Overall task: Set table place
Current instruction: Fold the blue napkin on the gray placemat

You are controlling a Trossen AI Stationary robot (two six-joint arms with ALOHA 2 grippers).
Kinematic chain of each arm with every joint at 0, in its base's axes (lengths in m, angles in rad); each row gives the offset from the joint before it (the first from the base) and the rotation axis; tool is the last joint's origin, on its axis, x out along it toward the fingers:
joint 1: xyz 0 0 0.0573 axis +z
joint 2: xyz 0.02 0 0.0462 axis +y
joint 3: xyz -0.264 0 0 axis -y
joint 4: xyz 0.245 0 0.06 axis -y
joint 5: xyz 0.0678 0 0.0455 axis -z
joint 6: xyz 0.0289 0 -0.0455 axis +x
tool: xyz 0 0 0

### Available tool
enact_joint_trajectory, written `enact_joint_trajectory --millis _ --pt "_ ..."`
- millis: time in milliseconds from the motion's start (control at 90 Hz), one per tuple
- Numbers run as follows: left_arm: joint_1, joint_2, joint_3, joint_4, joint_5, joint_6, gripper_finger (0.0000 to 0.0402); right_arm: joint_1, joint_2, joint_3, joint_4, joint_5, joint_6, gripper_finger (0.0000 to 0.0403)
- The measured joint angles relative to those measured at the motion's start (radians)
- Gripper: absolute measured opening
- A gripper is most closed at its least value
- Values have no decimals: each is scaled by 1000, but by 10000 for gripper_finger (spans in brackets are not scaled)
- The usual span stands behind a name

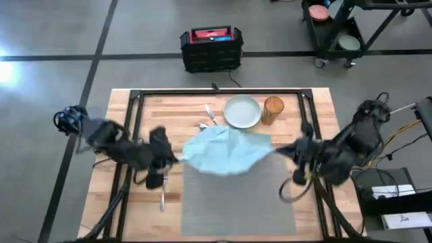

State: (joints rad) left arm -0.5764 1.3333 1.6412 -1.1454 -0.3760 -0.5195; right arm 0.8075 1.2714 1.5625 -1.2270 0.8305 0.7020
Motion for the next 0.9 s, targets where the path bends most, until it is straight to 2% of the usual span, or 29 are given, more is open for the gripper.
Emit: enact_joint_trajectory --millis 322,511,678,778,900 --pt "-162 50 -387 442 -31 -96 0 201 276 -164 3 -4 415 0" --pt "-212 125 -574 655 -28 -195 0 248 475 -186 8 -67 555 0" --pt "-257 223 -593 738 4 -238 0 274 614 -158 31 -87 673 0" --pt "-289 278 -583 825 31 -256 0 288 673 -115 41 -148 744 0" --pt "-328 326 -550 898 60 -276 0 310 704 -43 46 -212 744 0"
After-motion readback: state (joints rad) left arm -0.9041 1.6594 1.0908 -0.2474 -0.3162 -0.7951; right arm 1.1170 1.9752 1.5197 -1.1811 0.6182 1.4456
